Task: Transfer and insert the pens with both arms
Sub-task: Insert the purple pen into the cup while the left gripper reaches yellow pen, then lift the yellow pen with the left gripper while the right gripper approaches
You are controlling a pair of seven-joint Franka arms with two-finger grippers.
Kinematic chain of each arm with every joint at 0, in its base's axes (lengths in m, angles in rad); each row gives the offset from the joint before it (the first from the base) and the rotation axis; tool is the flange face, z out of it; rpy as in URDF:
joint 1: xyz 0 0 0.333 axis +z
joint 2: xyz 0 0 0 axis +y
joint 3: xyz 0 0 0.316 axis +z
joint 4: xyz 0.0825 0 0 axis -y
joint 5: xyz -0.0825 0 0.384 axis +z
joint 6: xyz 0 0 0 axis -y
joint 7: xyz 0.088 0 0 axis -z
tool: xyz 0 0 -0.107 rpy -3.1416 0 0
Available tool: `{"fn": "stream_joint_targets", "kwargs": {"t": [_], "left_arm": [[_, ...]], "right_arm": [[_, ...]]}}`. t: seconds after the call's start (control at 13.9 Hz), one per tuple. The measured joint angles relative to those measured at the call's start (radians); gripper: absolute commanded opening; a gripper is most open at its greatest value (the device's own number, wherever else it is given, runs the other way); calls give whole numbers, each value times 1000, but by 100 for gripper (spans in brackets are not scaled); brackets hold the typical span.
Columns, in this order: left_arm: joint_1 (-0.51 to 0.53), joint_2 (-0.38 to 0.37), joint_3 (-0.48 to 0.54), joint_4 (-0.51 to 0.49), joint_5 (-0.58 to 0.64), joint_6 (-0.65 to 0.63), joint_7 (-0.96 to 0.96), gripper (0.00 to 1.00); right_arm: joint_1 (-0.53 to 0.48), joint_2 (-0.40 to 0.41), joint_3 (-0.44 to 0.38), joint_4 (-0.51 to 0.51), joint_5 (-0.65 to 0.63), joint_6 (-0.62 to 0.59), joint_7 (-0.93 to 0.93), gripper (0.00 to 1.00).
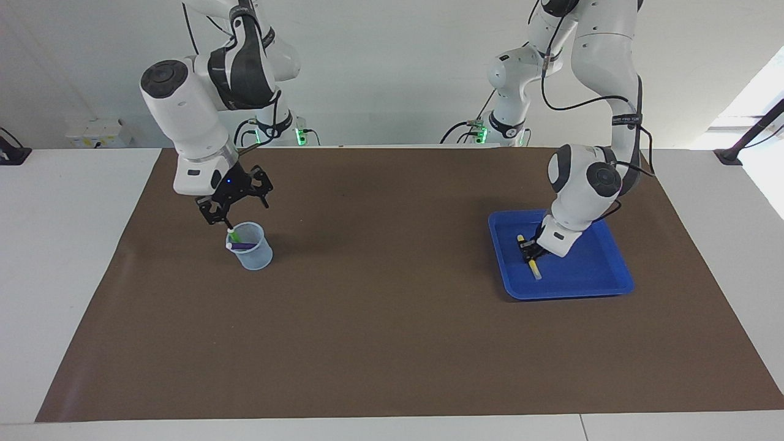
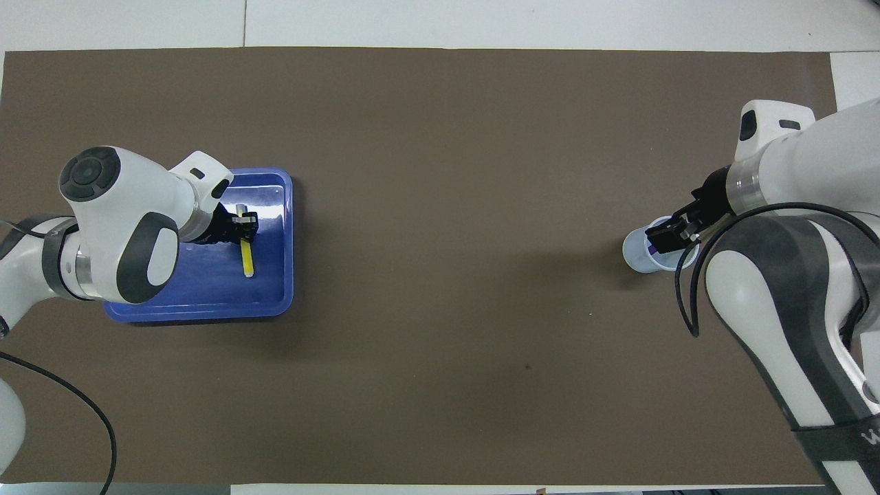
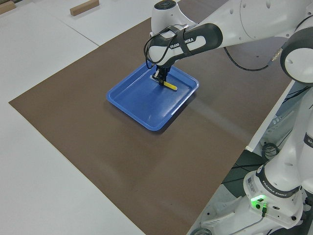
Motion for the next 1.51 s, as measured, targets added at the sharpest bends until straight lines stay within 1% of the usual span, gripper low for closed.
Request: {"fn": "stream_joint_targets", "kwargs": {"t": [0.14,0.22,0.43,0.65,0.79,0.86,0.94,1.01,1.08,1.22,1.3,1.37,1.51], "left_arm": [[0,1,0,5,0,-9,-2,0],[0,1,0,16,0,-35,-9,0],[0,0,-5,113,-22,-198,-81,0],[-1,-20,-20,226,-154,-382,-167,0],[-1,-50,-27,283,-241,-476,-303,0],[-1,-67,-38,297,-282,-494,-401,0],[-1,-85,-52,302,-327,-498,-500,0],[-1,-105,-66,304,-381,-498,-596,0],[-1,-123,-76,303,-436,-500,-670,0],[-3,-159,-88,299,-569,-504,-791,0],[-5,-177,-93,289,-634,-501,-853,0],[-9,-198,-97,272,-692,-490,-907,0],[-40,-245,-100,209,-782,-429,-985,0]], "right_arm": [[42,5,4,13,49,0,100,100],[60,8,6,15,113,0,166,100],[82,11,8,16,339,0,382,100],[112,11,8,16,483,13,560,100],[156,12,9,3,571,95,651,100],[180,12,9,-10,611,144,687,94],[199,12,10,-22,637,183,719,91],[210,12,10,-31,668,210,747,86],[212,12,10,-35,707,223,765,84],[210,12,8,-37,779,247,791,84],[213,12,9,-37,812,266,809,80],[226,12,9,-38,840,296,836,77],[278,12,11,-40,870,381,916,77]]}}
